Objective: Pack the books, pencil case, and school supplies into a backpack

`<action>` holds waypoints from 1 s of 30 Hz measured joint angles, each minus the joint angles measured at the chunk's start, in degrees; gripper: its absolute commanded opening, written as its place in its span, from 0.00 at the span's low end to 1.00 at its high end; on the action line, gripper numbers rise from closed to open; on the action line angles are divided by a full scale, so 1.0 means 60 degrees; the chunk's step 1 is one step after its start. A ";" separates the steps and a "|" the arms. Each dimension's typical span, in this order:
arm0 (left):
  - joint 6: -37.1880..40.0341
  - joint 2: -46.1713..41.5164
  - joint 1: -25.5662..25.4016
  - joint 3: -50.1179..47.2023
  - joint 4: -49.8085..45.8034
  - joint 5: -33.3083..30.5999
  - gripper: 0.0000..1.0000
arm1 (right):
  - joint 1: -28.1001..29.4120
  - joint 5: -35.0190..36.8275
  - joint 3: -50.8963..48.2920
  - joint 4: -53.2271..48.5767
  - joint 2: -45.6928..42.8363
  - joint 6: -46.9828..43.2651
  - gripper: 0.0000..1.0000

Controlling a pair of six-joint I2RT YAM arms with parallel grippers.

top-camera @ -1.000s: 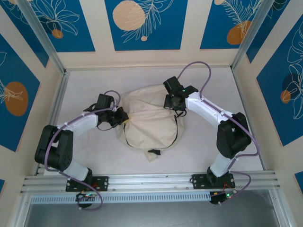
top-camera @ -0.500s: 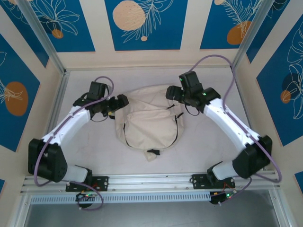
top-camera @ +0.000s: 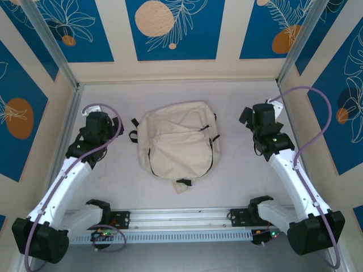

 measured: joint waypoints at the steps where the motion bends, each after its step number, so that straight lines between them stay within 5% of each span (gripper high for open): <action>1: 0.0237 -0.0102 0.0004 -0.0328 0.0342 -0.0280 1.00 | -0.0331 -0.0106 -0.0339 0.0277 -0.0018 -0.0102 0.99; 12: 0.1654 0.0033 0.0353 -0.3366 0.3891 -0.1410 1.00 | -0.1260 -0.1104 -0.4619 0.4849 0.0058 -0.1861 0.99; 30: 0.3738 0.2674 0.1151 -0.5136 1.0276 0.2138 1.00 | -0.2047 -0.5034 -0.5286 1.0331 0.2922 -0.3195 0.99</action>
